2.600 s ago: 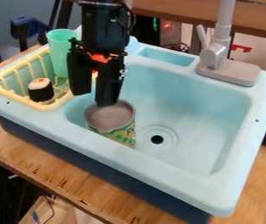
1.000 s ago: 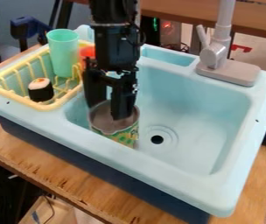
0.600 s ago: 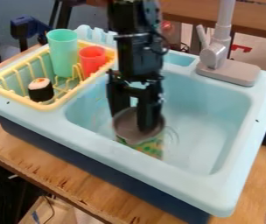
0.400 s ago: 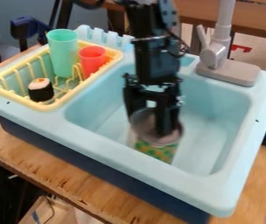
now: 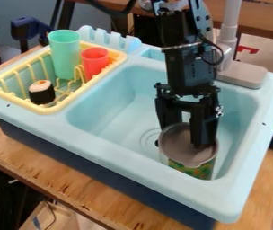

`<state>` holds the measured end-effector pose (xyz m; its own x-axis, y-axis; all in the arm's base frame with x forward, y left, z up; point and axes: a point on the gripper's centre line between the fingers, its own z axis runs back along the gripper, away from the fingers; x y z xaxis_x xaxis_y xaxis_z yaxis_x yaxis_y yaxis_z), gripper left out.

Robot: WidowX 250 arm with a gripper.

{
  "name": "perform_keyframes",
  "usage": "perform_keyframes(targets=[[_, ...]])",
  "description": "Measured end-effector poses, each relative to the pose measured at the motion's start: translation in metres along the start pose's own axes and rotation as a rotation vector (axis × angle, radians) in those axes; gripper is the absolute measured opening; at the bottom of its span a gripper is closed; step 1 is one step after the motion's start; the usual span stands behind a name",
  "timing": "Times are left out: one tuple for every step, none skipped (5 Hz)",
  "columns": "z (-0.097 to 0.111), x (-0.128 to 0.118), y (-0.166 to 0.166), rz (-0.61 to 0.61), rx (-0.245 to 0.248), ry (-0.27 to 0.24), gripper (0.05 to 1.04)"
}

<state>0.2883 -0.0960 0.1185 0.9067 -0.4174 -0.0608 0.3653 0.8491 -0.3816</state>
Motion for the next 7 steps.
perform_keyframes(targets=[[0.000,-0.004,-0.001,0.009,-0.002,0.006,1.001],[0.011,-0.007,-0.005,0.003,0.017,-0.021,1.001],[0.016,-0.012,-0.003,0.017,0.048,-0.002,1.001],[0.033,-0.021,0.003,0.105,0.175,0.080,1.001],[0.058,-0.034,-0.012,0.206,0.378,0.193,1.001],[0.082,-0.054,-0.027,0.272,0.463,0.185,1.001],[0.095,-0.069,-0.038,0.313,0.473,0.181,1.001]])
